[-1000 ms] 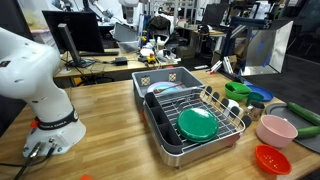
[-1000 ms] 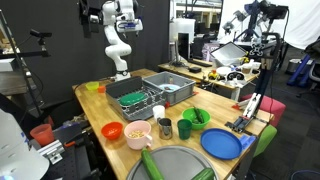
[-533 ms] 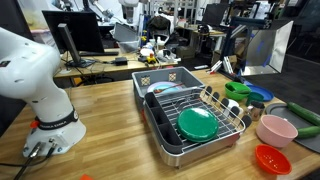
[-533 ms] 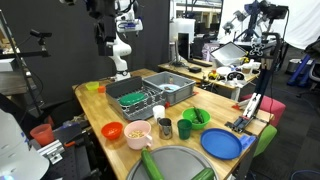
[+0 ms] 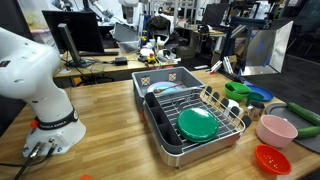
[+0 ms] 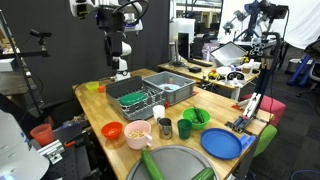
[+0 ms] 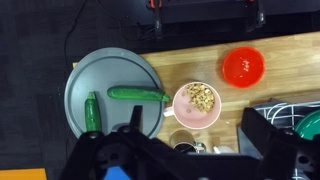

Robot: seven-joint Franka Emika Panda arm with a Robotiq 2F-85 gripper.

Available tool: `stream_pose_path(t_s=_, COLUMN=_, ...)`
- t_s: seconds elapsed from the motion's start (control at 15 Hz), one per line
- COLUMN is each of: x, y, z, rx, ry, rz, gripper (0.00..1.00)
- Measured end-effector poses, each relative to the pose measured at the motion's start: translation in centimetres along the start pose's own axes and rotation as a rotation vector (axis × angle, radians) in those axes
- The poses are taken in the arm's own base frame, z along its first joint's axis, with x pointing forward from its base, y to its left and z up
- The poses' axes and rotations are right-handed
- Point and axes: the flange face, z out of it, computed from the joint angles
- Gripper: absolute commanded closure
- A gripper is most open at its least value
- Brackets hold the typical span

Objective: Move the light-green bowl to the left

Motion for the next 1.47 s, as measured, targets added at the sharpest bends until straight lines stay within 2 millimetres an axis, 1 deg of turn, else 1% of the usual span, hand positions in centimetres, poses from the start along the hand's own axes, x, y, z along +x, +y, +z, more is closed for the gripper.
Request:
stream_pose_path(t_s=0.33, x=0.0, y=0.0, z=-0.1, rx=0.002, ry=0.006, rz=0.003, gripper=0.00)
stream_pose_path(t_s=0.4, x=0.3, y=0.0, z=-0.2, rx=0.006, ry=0.022, rz=0.009, gripper=0.00)
stream_pose_path(t_s=0.53, x=1.4, y=-0.2, z=-0.6, rx=0.016, ry=0.084, rz=0.014, gripper=0.00)
stream_pose_path(t_s=0.67, x=3.2, y=-0.5, z=-0.5, rx=0.027, ry=0.135, rz=0.013, gripper=0.00)
stream_pose_path(t_s=0.87, x=7.0, y=-1.2, z=0.3, rx=0.035, ry=0.206, rz=0.003, gripper=0.00)
stream_pose_path(t_s=1.07, x=11.1, y=-2.3, z=1.7, rx=0.048, ry=0.227, rz=-0.027, gripper=0.00)
stream_pose_path(t_s=1.27, x=15.1, y=-2.9, z=3.1, rx=0.072, ry=0.216, rz=-0.020, gripper=0.00)
stream_pose_path(t_s=1.33, x=16.1, y=-3.0, z=3.5, rx=0.076, ry=0.207, rz=-0.018, gripper=0.00)
stream_pose_path(t_s=1.47, x=17.1, y=-3.1, z=3.7, rx=0.077, ry=0.203, rz=-0.017, gripper=0.00)
